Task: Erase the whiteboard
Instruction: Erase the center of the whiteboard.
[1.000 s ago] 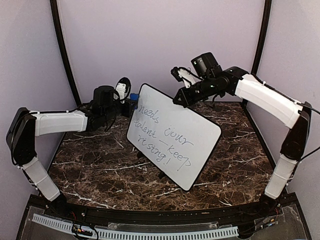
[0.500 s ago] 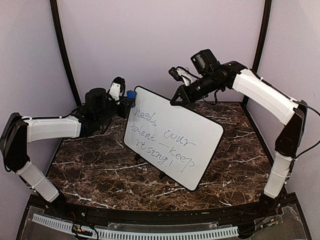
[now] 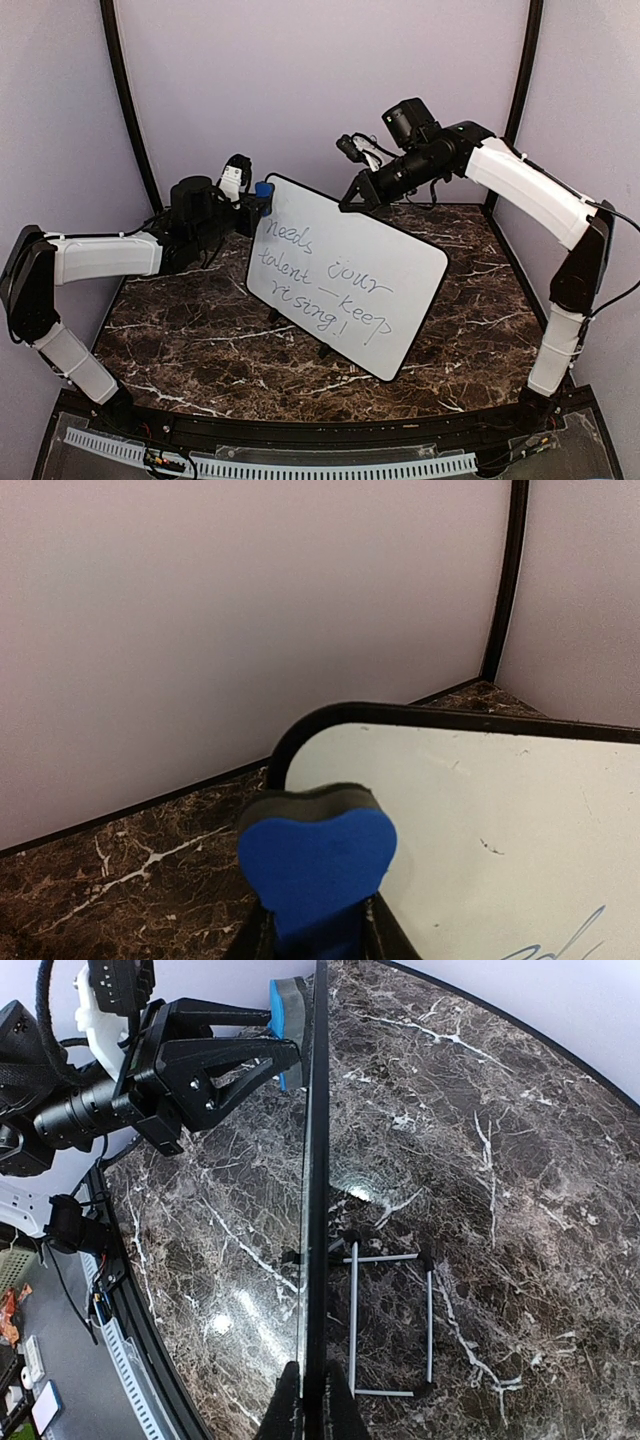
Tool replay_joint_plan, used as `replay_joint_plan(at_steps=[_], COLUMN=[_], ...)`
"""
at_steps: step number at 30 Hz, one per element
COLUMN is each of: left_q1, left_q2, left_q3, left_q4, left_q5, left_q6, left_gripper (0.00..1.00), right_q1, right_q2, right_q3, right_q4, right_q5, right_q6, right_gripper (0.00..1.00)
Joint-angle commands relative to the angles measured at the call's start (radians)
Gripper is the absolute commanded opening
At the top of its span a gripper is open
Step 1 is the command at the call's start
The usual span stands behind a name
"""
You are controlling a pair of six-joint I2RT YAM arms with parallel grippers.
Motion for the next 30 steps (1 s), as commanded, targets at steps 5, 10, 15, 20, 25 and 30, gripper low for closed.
replay_joint_plan(at_steps=[5, 10, 15, 20, 25, 30], left_q1=[-0.002, -0.003, -0.003, -0.003, -0.003, -0.003], left_q2=[0.004, 0.005, 0.004, 0.006, 0.009, 0.014], left_q3=[0.002, 0.003, 0.003, 0.000, -0.005, -0.005], left_q4=[0.041, 0.041, 0.040, 0.041, 0.042, 0.045], left_q5=[0.015, 0.017, 0.017, 0.018, 0.021, 0.023], left_q6=[0.004, 0.003, 0.002, 0.001, -0.002, -0.006], left_gripper=[0.00, 0.00, 0.00, 0.00, 0.00, 0.00], right_q1=[0.015, 0.015, 0.014, 0.013, 0.012, 0.009], right_q2=[-0.005, -0.007, -0.010, -0.004, 0.001, 0.011], right_q3=[-0.032, -0.031, -0.030, -0.019, 0.005, 0.031], right_q4=[-0.083, -0.078, -0.073, -0.069, -0.067, -0.065], right_q5=[-0.109, -0.140, -0.155, -0.153, -0.141, -0.125], right_q6=[0.006, 0.014, 0.023, 0.035, 0.039, 0.048], right_gripper=[0.05, 0.08, 0.10, 0.10, 0.09, 0.07])
